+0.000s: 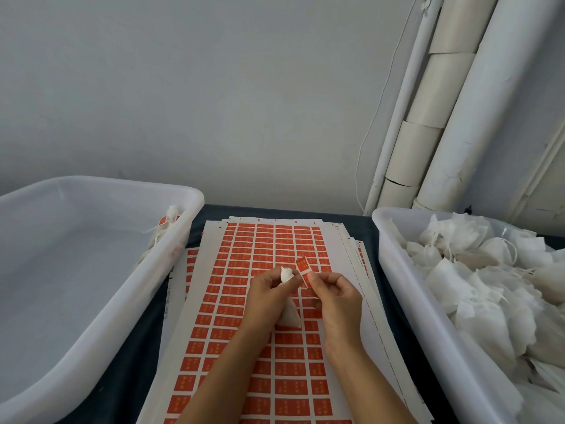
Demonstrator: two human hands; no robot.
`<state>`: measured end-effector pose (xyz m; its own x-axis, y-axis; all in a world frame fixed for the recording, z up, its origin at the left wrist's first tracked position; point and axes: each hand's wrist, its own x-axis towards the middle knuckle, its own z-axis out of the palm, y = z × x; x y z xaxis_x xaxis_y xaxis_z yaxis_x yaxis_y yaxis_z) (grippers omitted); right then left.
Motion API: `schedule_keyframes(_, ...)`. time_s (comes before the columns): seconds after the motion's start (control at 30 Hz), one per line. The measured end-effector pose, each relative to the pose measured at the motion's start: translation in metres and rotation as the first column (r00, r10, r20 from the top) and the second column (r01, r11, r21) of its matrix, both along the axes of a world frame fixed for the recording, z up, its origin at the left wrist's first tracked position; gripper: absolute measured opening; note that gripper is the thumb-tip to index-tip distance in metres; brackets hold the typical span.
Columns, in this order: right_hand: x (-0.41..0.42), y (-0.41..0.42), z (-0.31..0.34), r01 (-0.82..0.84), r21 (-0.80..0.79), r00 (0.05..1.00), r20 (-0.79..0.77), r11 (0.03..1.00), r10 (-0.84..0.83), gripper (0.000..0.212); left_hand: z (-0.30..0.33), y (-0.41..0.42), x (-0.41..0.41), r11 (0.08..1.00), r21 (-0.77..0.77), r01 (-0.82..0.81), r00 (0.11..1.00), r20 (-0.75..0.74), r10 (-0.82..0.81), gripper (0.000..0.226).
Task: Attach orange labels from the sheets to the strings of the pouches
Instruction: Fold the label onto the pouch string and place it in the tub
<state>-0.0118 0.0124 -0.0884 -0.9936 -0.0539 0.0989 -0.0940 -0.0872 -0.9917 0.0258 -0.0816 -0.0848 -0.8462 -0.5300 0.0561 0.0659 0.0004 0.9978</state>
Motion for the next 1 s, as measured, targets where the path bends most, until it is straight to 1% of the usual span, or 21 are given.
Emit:
schedule_keyframes(0.6,0.0018,0.0003,-0.0030,-0.016,0.019,1.000,-0.026,1.000,0.017,0.007,-0.0006,-0.0011,-0.0005,1.000,0.030,-0.008,1.000,0.025,0.007,0.017)
schedule_keyframes(0.67,0.0021,0.0001,-0.0028,-0.014,0.026,0.999,-0.037,1.000,0.015,0.007,0.0019,-0.0014,0.0008,0.998,0.056,0.004,0.999,0.038,-0.006,0.022)
schedule_keyframes(0.73,0.0023,-0.0003,-0.0028,-0.009,0.036,0.999,-0.048,0.999,0.010,0.007,0.0039,-0.0017,0.0022,0.995,0.098,0.025,0.998,0.055,-0.031,0.031)
schedule_keyframes(0.8,0.0023,-0.0001,-0.0028,-0.006,0.046,0.999,-0.054,0.999,0.009,0.007,0.0052,-0.0016,0.0029,0.991,0.135,0.000,0.996,0.088,-0.012,0.034)
schedule_keyframes(0.9,0.0028,0.0004,-0.0032,-0.009,0.070,0.997,-0.078,0.998,0.014,0.008,0.0053,-0.0016,0.0024,0.987,0.160,-0.027,0.995,0.099,0.012,0.025)
schedule_keyframes(1.0,0.0025,0.0017,-0.0035,-0.004,0.092,0.994,-0.108,0.996,0.014,0.007,0.0048,-0.0033,0.0027,0.993,0.114,0.043,0.997,0.057,-0.049,0.021)
